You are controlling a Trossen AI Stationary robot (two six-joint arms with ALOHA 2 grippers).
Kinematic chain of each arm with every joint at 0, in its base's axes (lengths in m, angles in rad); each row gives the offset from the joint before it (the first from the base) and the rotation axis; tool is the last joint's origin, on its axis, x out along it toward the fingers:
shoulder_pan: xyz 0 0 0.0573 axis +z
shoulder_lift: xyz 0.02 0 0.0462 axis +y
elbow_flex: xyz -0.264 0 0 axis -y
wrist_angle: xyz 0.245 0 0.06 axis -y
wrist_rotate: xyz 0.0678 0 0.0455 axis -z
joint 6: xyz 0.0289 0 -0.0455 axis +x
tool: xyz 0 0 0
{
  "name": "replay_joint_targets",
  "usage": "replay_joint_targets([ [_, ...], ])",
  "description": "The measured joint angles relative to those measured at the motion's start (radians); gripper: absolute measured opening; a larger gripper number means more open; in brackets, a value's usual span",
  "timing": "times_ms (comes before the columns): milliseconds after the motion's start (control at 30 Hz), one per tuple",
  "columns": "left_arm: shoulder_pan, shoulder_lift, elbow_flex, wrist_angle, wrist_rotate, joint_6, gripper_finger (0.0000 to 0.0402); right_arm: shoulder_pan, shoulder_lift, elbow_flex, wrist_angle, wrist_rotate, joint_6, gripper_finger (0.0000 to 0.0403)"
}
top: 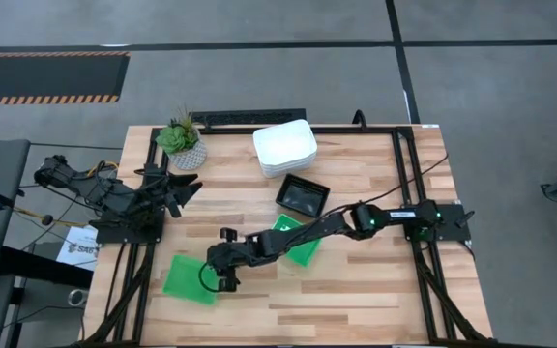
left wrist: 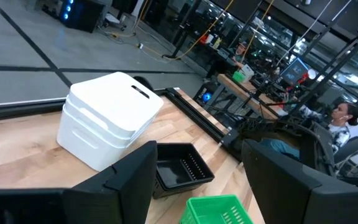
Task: Stack baskets by color
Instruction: Stack the left green bin on top of the green bin
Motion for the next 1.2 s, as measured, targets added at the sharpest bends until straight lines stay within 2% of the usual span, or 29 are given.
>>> replay_joint_targets([
  [233, 0.000, 0.000, 0.000, 0.000, 0.000, 0.001, 0.0224, 0.001, 0.001, 0.001, -0.016, -0.004, -0.025, 0.0018],
  [400, 0.000, 0.000, 0.000, 0.000, 0.000, 0.003, 0.0224, -0.011, -0.025, 0.000, -0.046, 0.005, -0.026, 0.0009],
  [533, 0.000, 0.000, 0.000, 0.000, 0.000, 0.006, 0.0224, -0.034, -0.135, 0.000, -0.170, -0.003, -0.045, 0.0007],
  [700, 0.000, 0.000, 0.000, 0.000, 0.000, 0.006, 0.0224, -0.069, -0.346, 0.006, -0.499, 0.025, -0.079, 0.0006],
  [833, 0.000, 0.000, 0.000, 0.000, 0.000, 0.014, 0.0224, -0.083, -0.432, -0.001, -0.852, 0.077, -0.050, 0.0006],
  [900, 0.000, 0.000, 0.000, 0.000, 0.000, 0.024, 0.0224, -0.076, -0.488, -0.002, -1.030, 0.133, 0.003, 0.0006],
  [1000, 0.000, 0.000, 0.000, 0.000, 0.000, 0.038, 0.0224, -0.032, -0.591, 0.000, -1.240, 0.285, 0.146, 0.0006],
  [1033, 0.000, 0.000, 0.000, 0.000, 0.000, 0.040, 0.0224, -0.012, -0.625, -0.013, -1.241, 0.318, 0.194, 0.0006],
  [1133, 0.000, 0.000, 0.000, 0.000, 0.000, 0.045, 0.0224, 0.064, -0.789, -0.136, -1.213, 0.330, 0.331, 0.0006],
  [1200, 0.000, 0.000, 0.000, 0.000, 0.000, 0.049, 0.0224, 0.118, -0.899, -0.249, -1.231, 0.389, 0.500, 0.0006],
])
